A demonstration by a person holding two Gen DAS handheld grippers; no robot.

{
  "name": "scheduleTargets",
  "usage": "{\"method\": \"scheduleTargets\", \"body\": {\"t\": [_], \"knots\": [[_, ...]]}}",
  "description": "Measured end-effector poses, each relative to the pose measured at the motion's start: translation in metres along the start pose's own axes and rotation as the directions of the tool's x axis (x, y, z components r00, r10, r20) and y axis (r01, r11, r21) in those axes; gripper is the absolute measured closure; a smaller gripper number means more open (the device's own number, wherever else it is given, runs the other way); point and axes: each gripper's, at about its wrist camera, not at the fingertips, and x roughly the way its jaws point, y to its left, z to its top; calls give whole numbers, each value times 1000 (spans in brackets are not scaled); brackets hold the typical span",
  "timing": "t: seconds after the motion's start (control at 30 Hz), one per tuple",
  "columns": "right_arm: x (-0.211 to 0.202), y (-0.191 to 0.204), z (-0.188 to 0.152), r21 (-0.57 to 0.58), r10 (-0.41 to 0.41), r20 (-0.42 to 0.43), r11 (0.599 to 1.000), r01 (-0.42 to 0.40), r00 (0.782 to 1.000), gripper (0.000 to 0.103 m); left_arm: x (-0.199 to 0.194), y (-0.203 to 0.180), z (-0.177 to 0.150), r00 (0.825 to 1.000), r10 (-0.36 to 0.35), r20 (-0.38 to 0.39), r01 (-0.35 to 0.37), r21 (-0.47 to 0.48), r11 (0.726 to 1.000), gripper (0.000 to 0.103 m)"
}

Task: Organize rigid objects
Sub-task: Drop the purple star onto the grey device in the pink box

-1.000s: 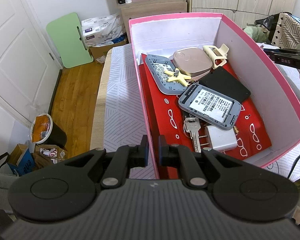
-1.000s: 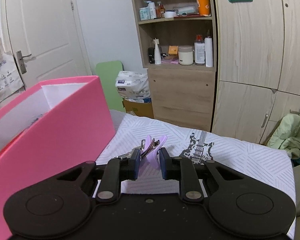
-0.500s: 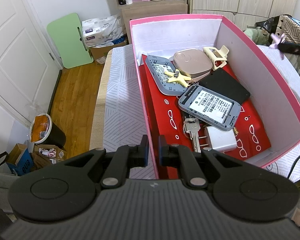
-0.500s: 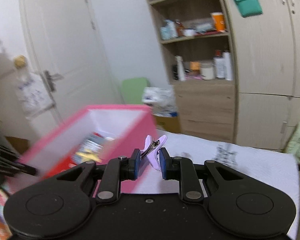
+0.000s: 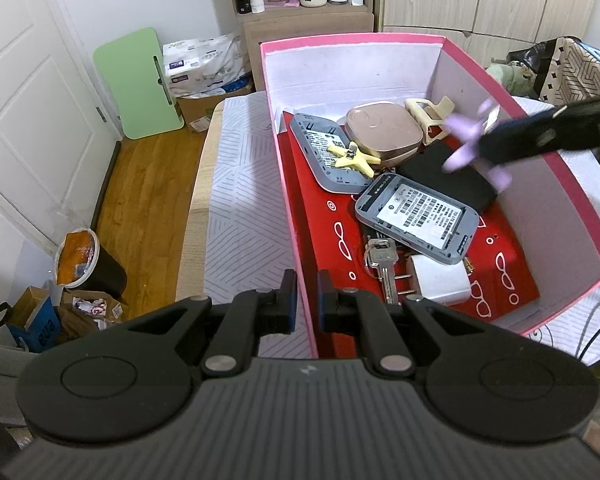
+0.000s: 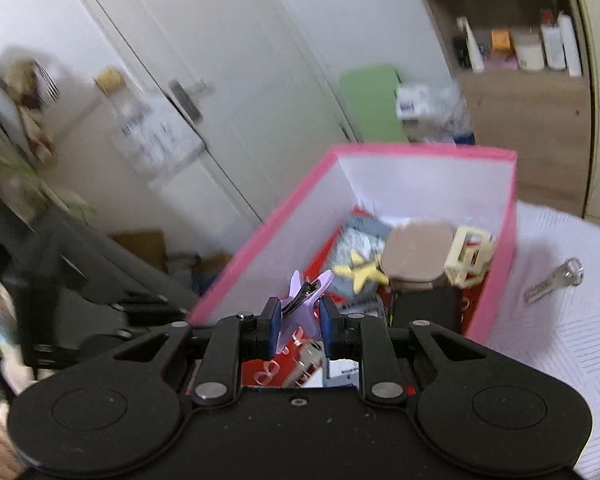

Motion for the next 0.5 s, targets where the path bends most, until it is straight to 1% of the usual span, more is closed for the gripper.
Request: {"method": "scheduleTargets", "body": {"t": [0.07, 0.1, 0.2, 0.23, 0.33, 0.37, 0.4, 0.43, 0.5], "knots": [[18, 4, -2, -23, -44, -52, 999, 43, 998, 79, 0, 1, -1, 1000, -3, 4, 3, -1, 1000, 96], [26, 4, -5, -28, -83, -73, 996, 81, 994, 79, 0, 1, -1, 1000, -5, 7, 5, 0, 1000, 96], [44, 10, -15, -81, -169, -93, 984, 161, 981, 79, 0, 2, -3, 1000, -13, 12, 13, -2, 1000, 95], [48, 11, -17, -97, -181, -97, 980, 171, 979, 79, 0, 2, -2, 1000, -13, 13, 13, -2, 1000, 95], [52, 7, -15, -125, -171, -104, 980, 157, 980, 76, 0, 3, -3, 1000, -20, 15, 21, -9, 1000, 95], [50, 6, -13, -137, -177, -93, 977, 163, 980, 71, 0, 4, -2, 1000, -23, 14, 23, -10, 1000, 95], [45, 8, -13, -151, -182, -66, 974, 170, 981, 58, 1, 5, -2, 1000, -24, 13, 24, -12, 1000, 95], [38, 10, -13, -160, -186, -47, 971, 176, 981, 56, 1, 5, -2, 1000, -25, 12, 25, -13, 1000, 95], [19, 12, -14, -181, -176, 17, 967, 176, 984, 56, 0, 5, -3, 1000, -25, 12, 25, -14, 1000, 95]]}}
